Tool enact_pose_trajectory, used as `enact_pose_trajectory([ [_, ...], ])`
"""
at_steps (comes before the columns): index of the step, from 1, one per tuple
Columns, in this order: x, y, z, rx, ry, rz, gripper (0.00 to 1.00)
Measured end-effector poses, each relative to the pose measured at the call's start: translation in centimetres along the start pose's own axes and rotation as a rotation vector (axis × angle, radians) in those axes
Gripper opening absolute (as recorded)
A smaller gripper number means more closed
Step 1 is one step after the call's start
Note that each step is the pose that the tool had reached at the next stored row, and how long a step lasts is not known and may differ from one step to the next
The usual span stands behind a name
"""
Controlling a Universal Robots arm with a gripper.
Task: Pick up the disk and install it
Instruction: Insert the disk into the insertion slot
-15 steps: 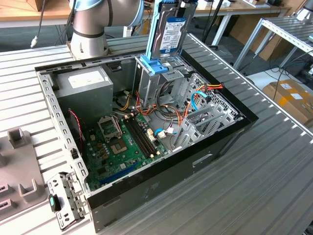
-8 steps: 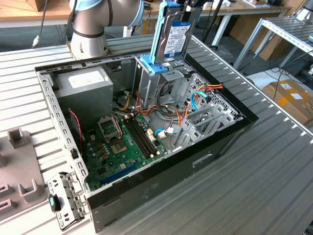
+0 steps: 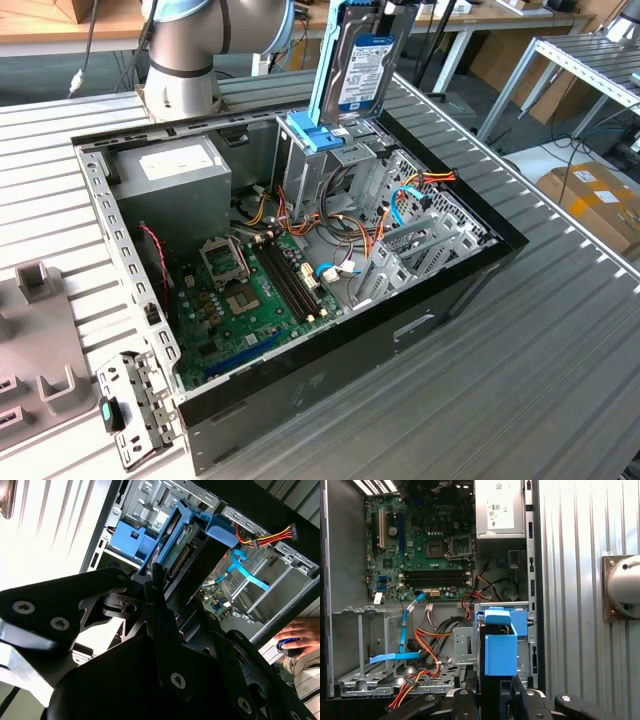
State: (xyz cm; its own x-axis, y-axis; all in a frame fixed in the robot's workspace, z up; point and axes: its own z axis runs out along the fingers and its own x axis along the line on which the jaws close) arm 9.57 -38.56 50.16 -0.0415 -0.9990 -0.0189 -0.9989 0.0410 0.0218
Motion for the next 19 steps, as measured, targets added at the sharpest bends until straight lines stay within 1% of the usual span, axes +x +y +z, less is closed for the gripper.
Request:
enact_pose_trajectory([
  [2,-0.01,0.01,-0.48,0.0000,0.0005,0.000,0.35],
  [3,-0.01,0.01,-0.58,0.0000,0.0005,0.000,0.35],
  [13,-0.01,0.01,-0.61,0.0000,0.0004,0.000,0.35],
  [19,0.44,0.00,-0.62,0.0000,0.0004,0.000,0.35],
])
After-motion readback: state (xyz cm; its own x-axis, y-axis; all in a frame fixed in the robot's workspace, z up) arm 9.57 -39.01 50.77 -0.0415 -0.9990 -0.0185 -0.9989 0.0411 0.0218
